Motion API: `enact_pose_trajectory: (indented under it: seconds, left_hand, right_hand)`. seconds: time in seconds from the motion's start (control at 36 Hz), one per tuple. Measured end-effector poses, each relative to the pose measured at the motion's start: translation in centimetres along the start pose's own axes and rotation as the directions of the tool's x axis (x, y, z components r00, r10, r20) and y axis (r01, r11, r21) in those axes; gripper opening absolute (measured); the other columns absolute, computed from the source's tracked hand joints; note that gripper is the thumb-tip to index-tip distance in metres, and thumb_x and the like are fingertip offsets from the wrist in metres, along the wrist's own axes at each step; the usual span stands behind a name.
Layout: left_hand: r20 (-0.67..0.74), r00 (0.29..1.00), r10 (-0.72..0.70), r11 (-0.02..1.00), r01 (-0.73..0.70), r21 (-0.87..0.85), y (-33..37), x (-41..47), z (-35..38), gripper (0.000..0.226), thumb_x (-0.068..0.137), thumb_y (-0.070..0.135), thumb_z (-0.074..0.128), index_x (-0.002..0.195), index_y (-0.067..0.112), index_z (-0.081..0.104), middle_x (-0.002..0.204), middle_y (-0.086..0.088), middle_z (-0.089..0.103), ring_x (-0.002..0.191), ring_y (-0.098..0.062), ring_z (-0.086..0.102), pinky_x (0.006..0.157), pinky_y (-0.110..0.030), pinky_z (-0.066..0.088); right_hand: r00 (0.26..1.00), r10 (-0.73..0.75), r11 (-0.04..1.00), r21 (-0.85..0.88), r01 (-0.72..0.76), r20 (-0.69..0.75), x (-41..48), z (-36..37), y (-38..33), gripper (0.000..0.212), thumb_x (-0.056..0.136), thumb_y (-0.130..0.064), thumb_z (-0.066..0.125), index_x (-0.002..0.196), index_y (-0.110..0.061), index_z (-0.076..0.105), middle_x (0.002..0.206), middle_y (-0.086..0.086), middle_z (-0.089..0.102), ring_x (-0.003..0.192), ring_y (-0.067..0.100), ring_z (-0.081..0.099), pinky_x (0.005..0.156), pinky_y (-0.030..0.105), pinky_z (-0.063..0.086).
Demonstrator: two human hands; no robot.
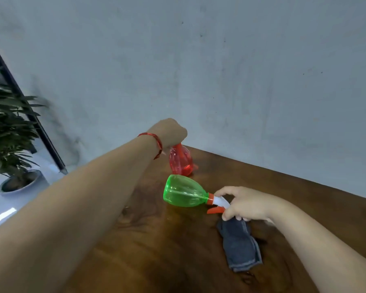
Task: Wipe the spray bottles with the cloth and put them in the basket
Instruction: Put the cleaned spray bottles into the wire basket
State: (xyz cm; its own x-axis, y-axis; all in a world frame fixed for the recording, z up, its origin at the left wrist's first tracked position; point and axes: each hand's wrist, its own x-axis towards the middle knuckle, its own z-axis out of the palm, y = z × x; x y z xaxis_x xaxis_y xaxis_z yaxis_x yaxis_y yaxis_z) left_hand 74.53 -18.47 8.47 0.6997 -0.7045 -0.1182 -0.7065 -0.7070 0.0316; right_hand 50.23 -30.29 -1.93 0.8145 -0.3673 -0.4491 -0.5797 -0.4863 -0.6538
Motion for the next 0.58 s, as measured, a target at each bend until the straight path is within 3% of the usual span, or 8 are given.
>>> enact_pose_trajectory:
  seconds: [0.06, 0.14, 0.19, 0.28, 0.39, 0.47, 0.58]
  left_hand:
    - [-0.027, 0.999, 0.032, 0.999, -0.031, 0.028, -0.6, -1.3, -0.1, 0.021, 0.088, 0.004, 0.068, 0.072, 0.011, 0.056, 0.075, -0.003, 0.059, 0.087, -0.029, 0.068, 0.074, -0.037, 0.062]
    - [-0.166, 0.986, -0.01, 0.987, -0.017, -0.16, -1.3, -4.9, -1.3, 0.014, 0.101, 0.011, 0.058, 0.104, 0.007, 0.071, 0.091, -0.005, 0.067, 0.094, -0.032, 0.069, 0.071, -0.033, 0.056]
    - [-0.237, 0.971, -0.031, 0.972, -0.026, -0.233, -2.9, -8.2, -1.9, 0.017, 0.099, 0.014, 0.06, 0.113, 0.011, 0.07, 0.103, -0.008, 0.074, 0.087, -0.028, 0.073, 0.076, -0.04, 0.062]
    - [-0.351, 0.932, -0.088, 0.96, -0.014, -0.278, -5.7, -13.9, -2.9, 0.014, 0.098, 0.016, 0.06, 0.11, 0.023, 0.064, 0.096, 0.002, 0.07, 0.068, -0.01, 0.063, 0.06, -0.03, 0.052]
    - [-0.484, 0.865, -0.133, 0.976, 0.03, -0.216, -8.7, -23.4, -5.0, 0.023, 0.105, 0.011, 0.046, 0.118, 0.019, 0.062, 0.084, 0.01, 0.055, 0.066, -0.007, 0.053, 0.054, -0.028, 0.037]
    - [-0.564, 0.812, -0.152, 0.987, 0.097, -0.127, -11.5, -31.7, -5.7, 0.026, 0.105, 0.014, 0.043, 0.121, 0.02, 0.062, 0.1, 0.002, 0.06, 0.08, -0.022, 0.057, 0.072, -0.035, 0.039]
    - [-0.632, 0.743, -0.218, 0.97, 0.234, -0.059, -15.4, -43.3, -4.8, 0.027, 0.102, 0.013, 0.046, 0.121, 0.022, 0.063, 0.112, -0.001, 0.061, 0.099, -0.029, 0.058, 0.079, -0.035, 0.037]
  right_hand:
    - [1.0, -0.005, 0.998, 0.057, 0.007, -0.027, -0.3, 0.0, -0.3, 0.052, 0.082, -0.013, 0.078, 0.119, -0.045, 0.063, 0.075, -0.002, 0.059, 0.068, 0.013, 0.051, 0.054, 0.023, 0.038]
    - [0.988, -0.06, 0.981, 0.174, 0.085, -0.145, -1.3, 0.0, -0.9, 0.05, 0.076, 0.003, 0.072, 0.11, -0.034, 0.068, 0.097, 0.004, 0.068, 0.077, 0.015, 0.056, 0.059, 0.025, 0.041]
    - [0.967, -0.095, 0.949, 0.271, 0.16, -0.238, -2.2, -0.1, -1.9, 0.05, 0.077, 0.01, 0.068, 0.109, -0.028, 0.071, 0.108, 0.008, 0.071, 0.079, 0.016, 0.059, 0.061, 0.028, 0.046]
    - [0.949, -0.118, 0.899, 0.374, 0.226, -0.291, -3.8, -0.2, -4.0, 0.042, 0.086, 0.01, 0.064, 0.112, -0.022, 0.073, 0.106, 0.014, 0.074, 0.079, 0.016, 0.069, 0.063, 0.026, 0.057]
    - [0.921, -0.222, 0.907, 0.28, 0.315, -0.32, -6.0, 0.6, -6.3, 0.036, 0.089, 0.01, 0.064, 0.11, -0.017, 0.076, 0.114, 0.011, 0.073, 0.087, 0.02, 0.078, 0.072, 0.029, 0.063]
    - [0.9, -0.281, 0.909, 0.209, 0.361, -0.332, -7.7, 2.1, -8.5, 0.022, 0.097, -0.002, 0.063, 0.111, -0.016, 0.075, 0.107, 0.008, 0.075, 0.071, 0.015, 0.076, 0.059, 0.025, 0.06]
    - [0.851, -0.35, 0.912, 0.064, 0.404, -0.391, -8.7, 4.8, -11.2, 0.018, 0.09, -0.013, 0.079, 0.102, -0.026, 0.076, 0.091, 0.004, 0.079, 0.076, 0.028, 0.078, 0.077, 0.045, 0.064]
